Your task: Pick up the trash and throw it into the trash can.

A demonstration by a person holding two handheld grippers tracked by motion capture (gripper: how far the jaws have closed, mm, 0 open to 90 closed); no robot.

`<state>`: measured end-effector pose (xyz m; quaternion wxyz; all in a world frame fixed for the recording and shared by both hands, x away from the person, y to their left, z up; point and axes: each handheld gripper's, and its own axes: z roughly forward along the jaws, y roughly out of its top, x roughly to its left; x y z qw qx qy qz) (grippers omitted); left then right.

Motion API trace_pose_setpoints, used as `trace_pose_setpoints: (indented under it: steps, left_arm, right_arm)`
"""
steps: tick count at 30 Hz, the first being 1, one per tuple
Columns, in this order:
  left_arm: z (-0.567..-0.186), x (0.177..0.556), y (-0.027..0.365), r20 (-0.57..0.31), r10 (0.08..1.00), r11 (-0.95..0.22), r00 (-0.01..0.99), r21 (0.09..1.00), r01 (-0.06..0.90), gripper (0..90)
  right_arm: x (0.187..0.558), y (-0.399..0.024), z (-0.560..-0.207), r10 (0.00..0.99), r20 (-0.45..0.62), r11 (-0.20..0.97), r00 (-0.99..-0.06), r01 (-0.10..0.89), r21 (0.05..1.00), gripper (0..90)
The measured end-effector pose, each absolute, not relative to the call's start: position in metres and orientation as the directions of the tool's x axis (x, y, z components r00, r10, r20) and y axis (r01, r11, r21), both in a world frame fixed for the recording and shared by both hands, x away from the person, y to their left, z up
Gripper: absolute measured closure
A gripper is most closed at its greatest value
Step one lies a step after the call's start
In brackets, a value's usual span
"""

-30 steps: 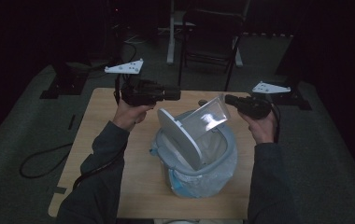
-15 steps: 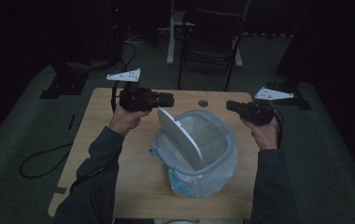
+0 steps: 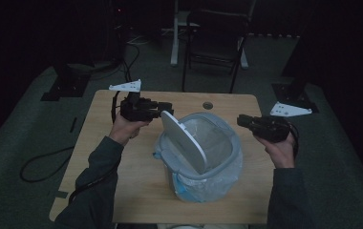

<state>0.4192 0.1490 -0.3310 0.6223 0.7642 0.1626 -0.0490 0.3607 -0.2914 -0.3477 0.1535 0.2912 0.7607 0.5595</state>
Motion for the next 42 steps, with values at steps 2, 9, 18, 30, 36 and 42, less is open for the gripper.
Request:
trace_pose_setpoints:
  steps: [2,9,18,30,36,42]
  left_arm:
    - [-0.334,0.419,0.150,-0.283,0.193,-0.171,0.940,0.933,0.316,61.5]
    - [-0.338,0.418,0.154,-0.282,0.208,-0.167,0.937,0.933,0.318,59.3]
    - [-0.340,0.418,0.159,-0.283,0.218,-0.153,0.934,0.935,0.319,58.9]
    - [-0.343,0.420,0.161,-0.291,0.227,-0.146,0.929,0.933,0.328,58.6]
    - [-0.344,0.421,0.164,-0.294,0.232,-0.142,0.927,0.933,0.331,58.5]
    - [-0.344,0.421,0.160,-0.294,0.225,-0.145,0.929,0.933,0.330,58.4]
  right_arm:
    - [0.355,-0.291,-0.347,0.609,0.084,0.218,-0.789,0.268,0.938,75.5]
    - [0.340,-0.291,-0.338,0.570,0.084,0.215,-0.817,0.247,0.945,63.9]
    - [0.323,-0.290,-0.326,0.434,0.069,0.211,-0.898,0.175,0.962,41.5]
    - [0.324,-0.278,-0.322,0.465,0.065,0.176,-0.883,0.164,0.971,41.5]
    - [0.328,-0.293,-0.327,0.517,0.126,0.072,-0.846,0.190,0.979,39.6]
    - [0.321,-0.283,-0.327,0.323,0.088,0.142,-0.942,0.140,0.980,38.1]
